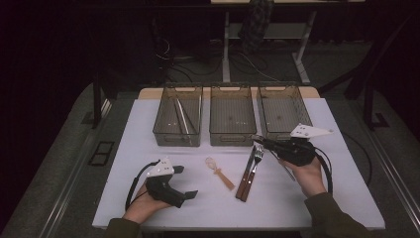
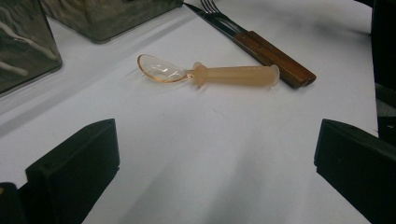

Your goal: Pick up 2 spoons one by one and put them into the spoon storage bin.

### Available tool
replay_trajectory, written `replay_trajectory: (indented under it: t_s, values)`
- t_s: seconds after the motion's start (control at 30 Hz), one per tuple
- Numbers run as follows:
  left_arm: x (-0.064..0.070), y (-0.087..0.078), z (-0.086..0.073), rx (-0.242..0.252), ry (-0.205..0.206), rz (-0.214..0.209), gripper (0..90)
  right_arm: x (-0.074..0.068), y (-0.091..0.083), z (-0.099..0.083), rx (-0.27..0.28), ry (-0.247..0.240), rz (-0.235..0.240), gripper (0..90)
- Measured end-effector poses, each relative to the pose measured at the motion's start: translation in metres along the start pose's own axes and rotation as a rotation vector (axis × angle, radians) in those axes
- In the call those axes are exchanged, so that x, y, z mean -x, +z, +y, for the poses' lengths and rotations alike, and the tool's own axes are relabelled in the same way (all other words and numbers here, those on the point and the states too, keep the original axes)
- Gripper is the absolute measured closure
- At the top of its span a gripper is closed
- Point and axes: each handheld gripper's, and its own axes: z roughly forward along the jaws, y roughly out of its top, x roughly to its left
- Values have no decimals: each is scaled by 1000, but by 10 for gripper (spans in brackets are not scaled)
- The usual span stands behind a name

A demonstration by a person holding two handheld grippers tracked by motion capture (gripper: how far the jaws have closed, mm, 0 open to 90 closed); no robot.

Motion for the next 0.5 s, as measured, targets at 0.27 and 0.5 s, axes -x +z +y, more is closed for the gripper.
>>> replay_trajectory:
  t_s: [0.27, 0.5]
  values:
    - [1, 2, 1, -4, 3, -6, 0, 0, 14, 17, 44, 3, -9, 882]
    - [1, 1, 1, 3, 0, -6, 0, 6, 25, 37, 88, 27, -27, 882]
